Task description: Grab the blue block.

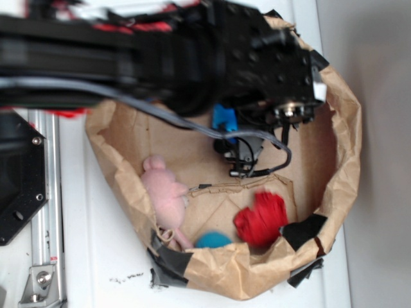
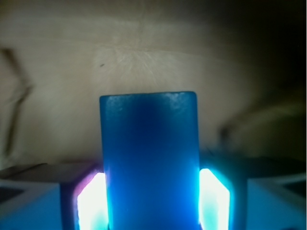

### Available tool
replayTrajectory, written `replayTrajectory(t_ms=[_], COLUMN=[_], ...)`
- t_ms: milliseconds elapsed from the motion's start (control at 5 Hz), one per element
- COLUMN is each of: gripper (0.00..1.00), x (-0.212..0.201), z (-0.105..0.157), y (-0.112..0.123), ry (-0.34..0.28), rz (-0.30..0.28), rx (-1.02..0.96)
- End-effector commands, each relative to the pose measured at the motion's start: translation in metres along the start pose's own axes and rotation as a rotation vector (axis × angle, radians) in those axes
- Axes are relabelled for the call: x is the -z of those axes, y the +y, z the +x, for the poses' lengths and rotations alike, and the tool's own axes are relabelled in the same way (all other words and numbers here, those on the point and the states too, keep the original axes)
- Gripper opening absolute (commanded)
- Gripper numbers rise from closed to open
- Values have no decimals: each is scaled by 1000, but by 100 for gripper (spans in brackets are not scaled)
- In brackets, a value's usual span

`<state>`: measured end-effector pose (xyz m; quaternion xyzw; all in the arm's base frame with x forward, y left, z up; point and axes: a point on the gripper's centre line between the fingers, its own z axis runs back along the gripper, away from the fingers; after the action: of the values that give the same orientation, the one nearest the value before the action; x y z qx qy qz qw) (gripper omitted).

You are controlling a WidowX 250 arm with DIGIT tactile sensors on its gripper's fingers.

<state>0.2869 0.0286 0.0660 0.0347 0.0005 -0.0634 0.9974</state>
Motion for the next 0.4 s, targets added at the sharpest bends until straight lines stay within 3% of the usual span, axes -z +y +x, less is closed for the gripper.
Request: replayTrajectory(t_ms=[0,200], gripper=[0,0], x=[-93,-110], z=[-6,-23], y=[-7,-14], ry=[-136,-135], rz=[6,6], rx=[5,2])
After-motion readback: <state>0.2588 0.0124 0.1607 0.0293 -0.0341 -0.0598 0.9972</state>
